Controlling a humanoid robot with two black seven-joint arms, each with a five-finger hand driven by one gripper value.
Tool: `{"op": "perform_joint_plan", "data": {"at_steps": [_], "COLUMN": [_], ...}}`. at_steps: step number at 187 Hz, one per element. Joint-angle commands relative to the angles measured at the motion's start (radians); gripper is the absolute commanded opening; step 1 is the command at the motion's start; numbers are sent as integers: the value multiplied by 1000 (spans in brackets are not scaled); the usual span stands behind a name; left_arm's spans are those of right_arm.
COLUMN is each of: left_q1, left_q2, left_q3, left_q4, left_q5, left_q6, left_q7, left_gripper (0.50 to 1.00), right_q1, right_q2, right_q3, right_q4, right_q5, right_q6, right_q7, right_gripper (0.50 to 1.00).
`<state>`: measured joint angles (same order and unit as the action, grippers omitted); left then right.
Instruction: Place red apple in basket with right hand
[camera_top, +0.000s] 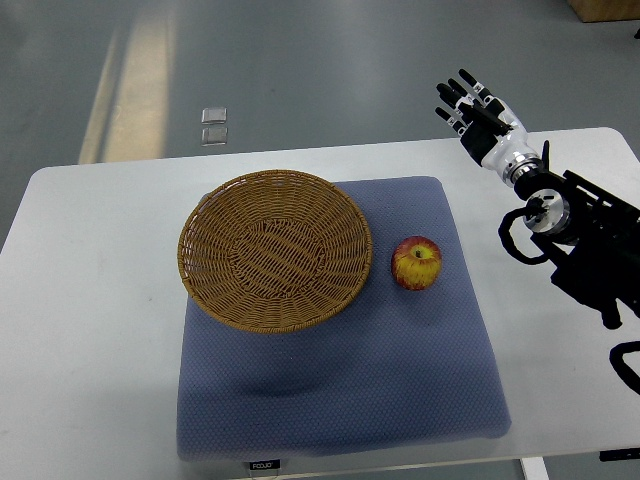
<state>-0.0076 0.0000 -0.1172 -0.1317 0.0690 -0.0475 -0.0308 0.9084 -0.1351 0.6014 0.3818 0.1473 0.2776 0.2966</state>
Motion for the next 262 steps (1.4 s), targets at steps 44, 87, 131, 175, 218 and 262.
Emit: {"op": "perform_joint_plan", "data": {"at_steps": [44,87,131,175,218,262], "left_q1": [0,0,0,0,0,0], "left_q2": [0,0,0,0,0,0], "left_q3": [1,1,1,1,-1,1], "left_q4": [0,0,0,0,0,0], "left_q5": [0,0,0,0,0,0], "left_q6": [0,0,0,0,0,0], "left_q7": [0,0,0,0,0,0], "left_gripper": [1000,1000,1000,1000,1000,1000], "right_q1": [-2,15,20,26,47,72], "right_q2": [-18,-43,-172,-336,-560,-653], "right_q3": [12,21,2,6,12,9], "right_q4": [8,9,51,218,534,741], "right_q5": [2,0,-28,-307,-592,-747], "right_q6": [6,2,75,201,333,333], "right_q7": [1,-1,-2,35,122,142], "right_gripper": [924,924,924,924,924,924]}}
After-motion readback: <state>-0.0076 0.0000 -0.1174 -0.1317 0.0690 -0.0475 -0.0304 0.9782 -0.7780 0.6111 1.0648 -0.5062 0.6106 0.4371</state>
